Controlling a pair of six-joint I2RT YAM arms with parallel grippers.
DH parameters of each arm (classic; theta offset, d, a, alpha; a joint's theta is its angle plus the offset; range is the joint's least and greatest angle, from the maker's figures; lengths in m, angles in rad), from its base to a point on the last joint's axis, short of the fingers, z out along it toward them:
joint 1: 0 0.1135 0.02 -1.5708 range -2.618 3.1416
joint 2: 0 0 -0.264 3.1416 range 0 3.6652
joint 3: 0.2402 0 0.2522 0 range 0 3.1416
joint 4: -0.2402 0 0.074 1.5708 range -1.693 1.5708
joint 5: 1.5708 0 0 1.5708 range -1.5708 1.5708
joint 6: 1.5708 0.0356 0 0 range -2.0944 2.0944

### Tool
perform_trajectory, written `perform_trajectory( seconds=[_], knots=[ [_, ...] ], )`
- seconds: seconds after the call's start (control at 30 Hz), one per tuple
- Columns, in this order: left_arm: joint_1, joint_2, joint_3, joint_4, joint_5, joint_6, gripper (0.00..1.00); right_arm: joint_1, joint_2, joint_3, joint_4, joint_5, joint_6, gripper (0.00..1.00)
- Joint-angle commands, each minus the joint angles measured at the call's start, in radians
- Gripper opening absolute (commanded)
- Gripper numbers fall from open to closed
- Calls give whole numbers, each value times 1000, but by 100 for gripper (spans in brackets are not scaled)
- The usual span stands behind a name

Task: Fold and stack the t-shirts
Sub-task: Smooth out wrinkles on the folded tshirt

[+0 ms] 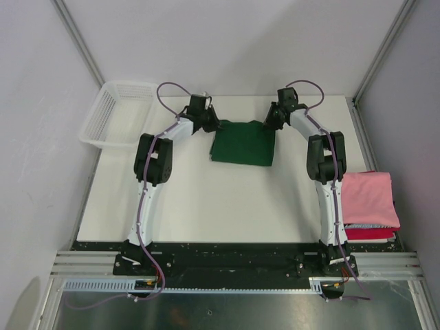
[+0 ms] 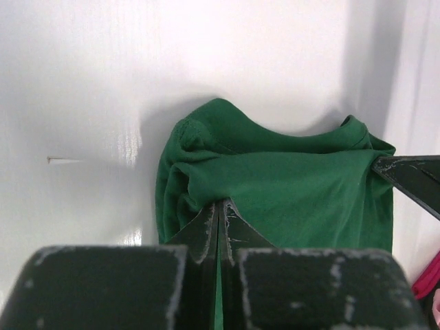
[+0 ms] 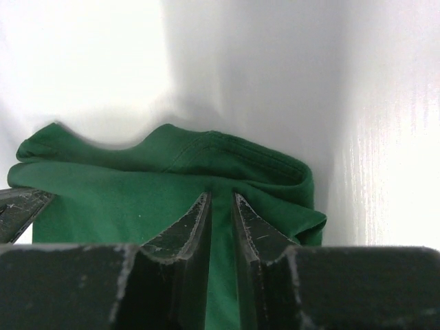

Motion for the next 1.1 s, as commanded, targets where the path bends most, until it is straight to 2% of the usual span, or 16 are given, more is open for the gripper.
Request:
perform_trajectory(
  seconds=[0.0,0.3,0.7,1.07],
  knots=[
    [6,-43,31,22,-30,-2,2,-13,-76,-3,8,11,-41,23],
    [8,-9,91,38,-53,-21,4,-7,-118,-72,35,7,-42,23],
    [16,50,99,71,-84,-76,6,-19,-88,-48,16,6,-57,24],
    [24,58,76,71,-105,-92,6,-1,-193,-97,26,25,-73,27]
  ],
)
